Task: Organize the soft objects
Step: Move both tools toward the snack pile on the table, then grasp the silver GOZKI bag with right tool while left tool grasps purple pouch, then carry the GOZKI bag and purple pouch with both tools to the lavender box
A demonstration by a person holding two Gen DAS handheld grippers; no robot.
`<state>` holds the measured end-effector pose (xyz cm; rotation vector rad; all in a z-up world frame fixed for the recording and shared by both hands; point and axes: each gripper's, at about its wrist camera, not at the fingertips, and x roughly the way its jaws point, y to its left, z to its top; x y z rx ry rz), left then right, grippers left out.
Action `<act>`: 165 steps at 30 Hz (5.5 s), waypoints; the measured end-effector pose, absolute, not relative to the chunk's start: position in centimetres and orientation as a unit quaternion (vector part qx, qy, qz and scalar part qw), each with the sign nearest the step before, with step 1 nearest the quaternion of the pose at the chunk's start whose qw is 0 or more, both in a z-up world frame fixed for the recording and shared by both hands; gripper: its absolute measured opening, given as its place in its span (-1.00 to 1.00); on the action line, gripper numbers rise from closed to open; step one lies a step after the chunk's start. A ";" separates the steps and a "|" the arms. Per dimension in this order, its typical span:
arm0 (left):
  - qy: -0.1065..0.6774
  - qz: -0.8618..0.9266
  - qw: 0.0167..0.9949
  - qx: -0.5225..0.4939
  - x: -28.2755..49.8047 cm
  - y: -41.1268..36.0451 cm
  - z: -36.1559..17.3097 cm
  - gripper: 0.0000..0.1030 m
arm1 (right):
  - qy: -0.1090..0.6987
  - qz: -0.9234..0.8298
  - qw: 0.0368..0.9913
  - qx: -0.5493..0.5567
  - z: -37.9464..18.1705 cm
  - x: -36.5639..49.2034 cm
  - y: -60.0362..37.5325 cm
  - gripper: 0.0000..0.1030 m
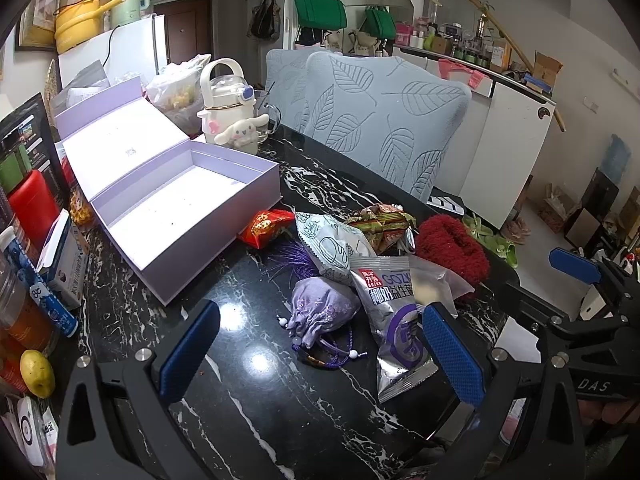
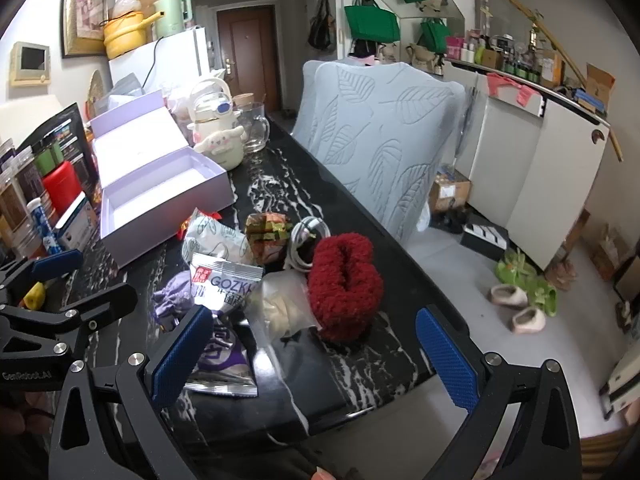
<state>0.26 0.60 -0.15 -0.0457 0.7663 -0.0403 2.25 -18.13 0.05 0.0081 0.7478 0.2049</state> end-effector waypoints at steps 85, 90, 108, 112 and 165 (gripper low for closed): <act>0.435 0.025 0.896 -0.086 2.5 7.1 -5.9 1.00 | 0.414 0.294 0.862 -0.012 -6.3 5.6 -11.2 -0.35; 0.440 0.003 0.894 -0.082 3.5 5.9 -6.2 1.00 | 0.381 0.307 0.872 0.010 -4.4 5.2 -12.8 -0.35; 0.472 -0.044 0.879 -0.049 9.0 1.1 -9.2 0.08 | 0.373 0.300 0.877 0.032 -4.2 6.4 -15.9 -0.35; 0.465 -0.064 0.882 -0.047 9.1 0.9 -8.7 -0.05 | 0.365 0.301 0.880 0.026 -3.9 6.7 -15.4 -0.34; 0.303 0.083 0.945 -0.090 -2.8 10.0 2.2 -0.06 | 0.297 0.476 0.828 -0.018 0.6 4.8 -4.7 -0.35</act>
